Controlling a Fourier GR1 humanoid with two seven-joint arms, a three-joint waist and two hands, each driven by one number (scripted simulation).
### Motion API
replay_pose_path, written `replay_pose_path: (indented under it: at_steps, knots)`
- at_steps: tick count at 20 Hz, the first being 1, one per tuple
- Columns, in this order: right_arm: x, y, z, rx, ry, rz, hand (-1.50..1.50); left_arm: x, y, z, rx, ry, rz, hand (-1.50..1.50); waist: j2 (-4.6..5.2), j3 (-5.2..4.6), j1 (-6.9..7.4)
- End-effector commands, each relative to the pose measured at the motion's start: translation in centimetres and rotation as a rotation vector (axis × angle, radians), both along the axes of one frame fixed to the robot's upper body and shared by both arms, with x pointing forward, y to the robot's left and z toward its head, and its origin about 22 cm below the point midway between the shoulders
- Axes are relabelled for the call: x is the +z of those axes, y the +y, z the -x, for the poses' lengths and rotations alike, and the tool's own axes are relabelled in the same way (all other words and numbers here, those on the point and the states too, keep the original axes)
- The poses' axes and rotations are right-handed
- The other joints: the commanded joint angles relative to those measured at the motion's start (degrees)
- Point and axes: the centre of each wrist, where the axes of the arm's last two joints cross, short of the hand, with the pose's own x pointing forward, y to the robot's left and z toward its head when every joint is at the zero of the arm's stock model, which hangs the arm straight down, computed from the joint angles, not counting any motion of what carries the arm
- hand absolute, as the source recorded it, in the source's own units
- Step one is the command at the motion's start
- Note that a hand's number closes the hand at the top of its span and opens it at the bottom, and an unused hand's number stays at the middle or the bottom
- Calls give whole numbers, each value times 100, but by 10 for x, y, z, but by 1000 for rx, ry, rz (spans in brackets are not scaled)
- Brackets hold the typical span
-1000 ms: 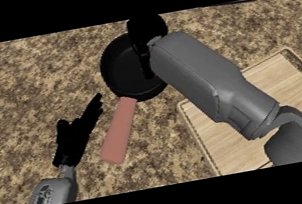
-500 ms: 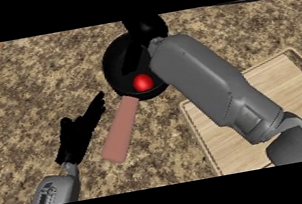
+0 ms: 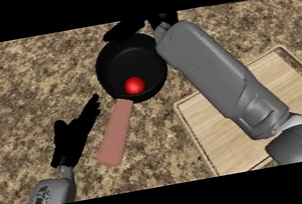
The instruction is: Pick the tomato from the tray and place it in the pot
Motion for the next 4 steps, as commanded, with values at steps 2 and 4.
replay_pose_path:
  at_steps: [2, 4]
  knots:
    - [5, -29, -12, -55, -50, -183, -150, -14, 0, 14, 25, 14, 5, 0, -31, 0, -178]
    - [-14, -44, -10, -38, -90, -211, -150, 4, 6, 0, 41, 17, 22, 0, -55, 2, -253]
